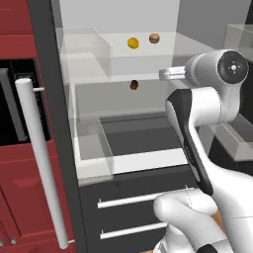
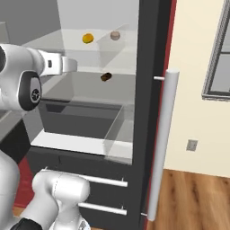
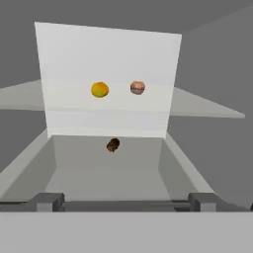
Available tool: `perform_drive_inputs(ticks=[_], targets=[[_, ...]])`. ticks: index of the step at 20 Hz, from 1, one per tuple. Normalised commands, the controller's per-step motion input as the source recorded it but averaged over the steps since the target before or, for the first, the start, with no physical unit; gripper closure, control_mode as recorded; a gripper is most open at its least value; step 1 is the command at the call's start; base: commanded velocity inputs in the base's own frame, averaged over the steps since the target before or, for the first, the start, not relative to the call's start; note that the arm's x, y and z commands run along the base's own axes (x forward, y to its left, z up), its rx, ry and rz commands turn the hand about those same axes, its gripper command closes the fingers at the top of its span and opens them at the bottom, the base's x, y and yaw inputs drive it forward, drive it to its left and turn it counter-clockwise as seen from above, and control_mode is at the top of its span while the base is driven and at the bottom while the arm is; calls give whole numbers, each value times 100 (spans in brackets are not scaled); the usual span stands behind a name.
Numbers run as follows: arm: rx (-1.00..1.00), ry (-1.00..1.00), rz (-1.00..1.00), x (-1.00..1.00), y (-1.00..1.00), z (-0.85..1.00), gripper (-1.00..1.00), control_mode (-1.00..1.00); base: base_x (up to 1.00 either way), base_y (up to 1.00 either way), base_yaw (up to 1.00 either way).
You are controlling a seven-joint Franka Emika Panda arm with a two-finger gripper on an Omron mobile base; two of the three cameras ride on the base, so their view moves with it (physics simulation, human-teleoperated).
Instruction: Place the mango in the correct fridge rack based on whether it is a fruit or vegetable. Finally, close the fridge door.
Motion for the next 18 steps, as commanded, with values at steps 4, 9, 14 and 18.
perform_drive_inputs(ticks=[4,9,14,18], targets=[[0,0,0,0,0,0,-100,100,-73,1,-2],[0,0,0,0,0,0,-100,100,-22,9,0],[0,0,0,0,0,0,-100,100,-25,15,0],[0,0,0,0,0,0,-100,100,-19,3,0]])
